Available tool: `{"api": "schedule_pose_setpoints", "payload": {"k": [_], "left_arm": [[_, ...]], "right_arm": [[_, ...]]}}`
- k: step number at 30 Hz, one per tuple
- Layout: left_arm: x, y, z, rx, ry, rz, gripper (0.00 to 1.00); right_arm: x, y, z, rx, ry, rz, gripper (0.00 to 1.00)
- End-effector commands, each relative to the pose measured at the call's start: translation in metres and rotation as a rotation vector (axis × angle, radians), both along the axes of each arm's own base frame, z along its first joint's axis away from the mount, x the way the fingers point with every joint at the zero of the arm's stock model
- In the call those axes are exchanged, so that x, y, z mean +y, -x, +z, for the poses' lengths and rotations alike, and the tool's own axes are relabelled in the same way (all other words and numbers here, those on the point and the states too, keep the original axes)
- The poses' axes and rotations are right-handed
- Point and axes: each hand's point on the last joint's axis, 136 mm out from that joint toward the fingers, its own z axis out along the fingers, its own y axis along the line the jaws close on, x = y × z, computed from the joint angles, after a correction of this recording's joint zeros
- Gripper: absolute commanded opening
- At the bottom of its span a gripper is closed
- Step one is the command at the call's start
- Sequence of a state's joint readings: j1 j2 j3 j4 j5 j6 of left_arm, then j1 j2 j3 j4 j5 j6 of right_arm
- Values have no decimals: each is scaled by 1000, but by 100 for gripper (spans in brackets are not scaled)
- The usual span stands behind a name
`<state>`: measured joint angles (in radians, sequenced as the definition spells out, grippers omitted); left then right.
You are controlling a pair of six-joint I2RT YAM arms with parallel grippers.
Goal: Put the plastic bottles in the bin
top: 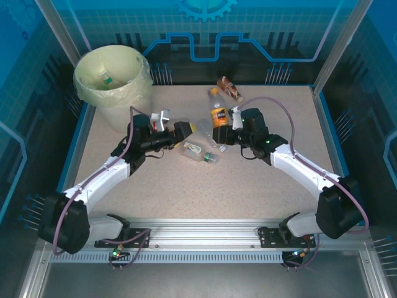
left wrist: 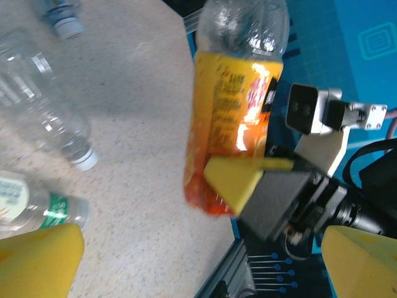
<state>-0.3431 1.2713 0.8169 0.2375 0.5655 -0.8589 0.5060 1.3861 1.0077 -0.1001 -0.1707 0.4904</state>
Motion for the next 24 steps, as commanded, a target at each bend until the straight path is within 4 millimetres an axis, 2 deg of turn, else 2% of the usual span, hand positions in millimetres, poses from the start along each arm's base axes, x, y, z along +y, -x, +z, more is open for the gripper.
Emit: {"api": "schedule_pose_setpoints", "payload": {"k": [1,5,10,17,20,24], "left_arm": [[-15,-6,34,-106,50,-45,99],[-13,-16,35,-95,54,4,99],[-9,-29,33,-86,-5,55,99],[-4,-34,44,-129,-32,91,98],[-3,-36,44,-138,-38,96,91],[-6,-36,44,-139,-27,86,72]], "right_arm": [[36,20,33,-98,-60,202,48],[58,34,41,-113,-57,302,48],[78,51,42,-104,-15,409,48],[90,61,36,-70,-6,464,49],[94,66,37,-57,-35,494,49],[93,66,39,-58,-50,485,50]]}}
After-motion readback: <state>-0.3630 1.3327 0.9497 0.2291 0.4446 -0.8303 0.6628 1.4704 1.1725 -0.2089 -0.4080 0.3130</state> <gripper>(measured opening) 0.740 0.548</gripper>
